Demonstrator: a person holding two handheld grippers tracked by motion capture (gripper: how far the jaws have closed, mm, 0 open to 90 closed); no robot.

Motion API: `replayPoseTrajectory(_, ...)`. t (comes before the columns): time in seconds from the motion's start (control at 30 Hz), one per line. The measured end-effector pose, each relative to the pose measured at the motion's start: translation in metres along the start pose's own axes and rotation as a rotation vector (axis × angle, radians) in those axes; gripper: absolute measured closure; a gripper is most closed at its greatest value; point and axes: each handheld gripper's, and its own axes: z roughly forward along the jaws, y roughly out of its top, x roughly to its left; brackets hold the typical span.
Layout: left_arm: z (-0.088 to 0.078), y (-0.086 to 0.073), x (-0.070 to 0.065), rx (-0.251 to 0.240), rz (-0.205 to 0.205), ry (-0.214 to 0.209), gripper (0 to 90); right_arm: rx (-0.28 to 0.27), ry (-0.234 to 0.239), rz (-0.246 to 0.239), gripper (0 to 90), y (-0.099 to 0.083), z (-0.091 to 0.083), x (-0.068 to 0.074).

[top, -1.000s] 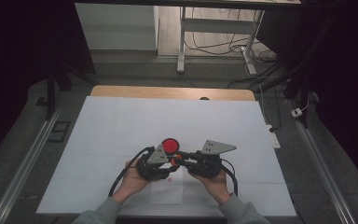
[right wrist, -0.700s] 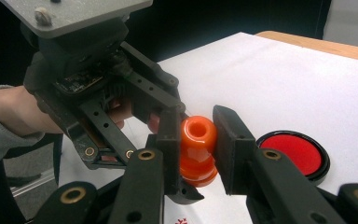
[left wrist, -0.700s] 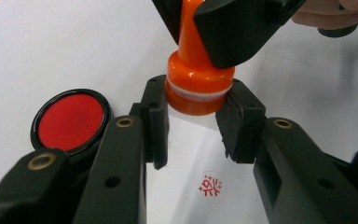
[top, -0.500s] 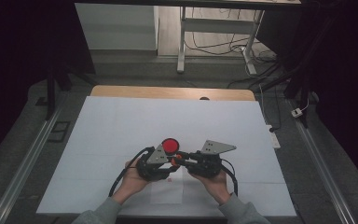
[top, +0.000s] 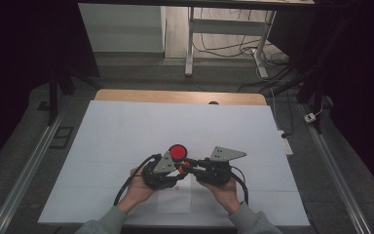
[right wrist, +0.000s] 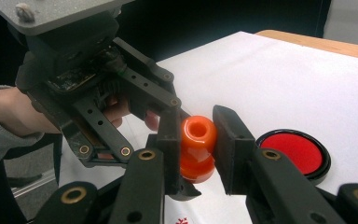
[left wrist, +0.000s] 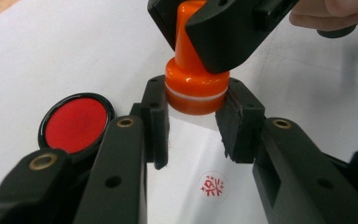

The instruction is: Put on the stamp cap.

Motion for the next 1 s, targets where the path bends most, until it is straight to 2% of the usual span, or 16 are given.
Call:
replayPoseTrajectory(0.37, -0.001, 0.0, -0.002, 0.007, 0.0, 0.005, 65.3, 0.001, 0.0, -0.002, 73.5, -0.002, 0.001, 0.001)
replayPoseTrajectory(0.6, 0.002, -0.002, -0.003, 0.048, 0.011, 0.004, 65.3, -0.001, -0.004, -0.007, 73.7, -0.009, 0.004, 0.002)
replayPoseTrajectory(0.73, 0.002, -0.003, -0.001, 0.047, 0.007, -0.005, 65.2, 0.0, -0.004, 0.003, 73.6, -0.011, 0.005, 0.001)
replayPoseTrajectory(1.0, 0.003, -0.004, 0.0, 0.031, -0.008, -0.005, 64.4, 0.013, -0.015, -0.013, 73.3, -0.009, 0.005, 0.002)
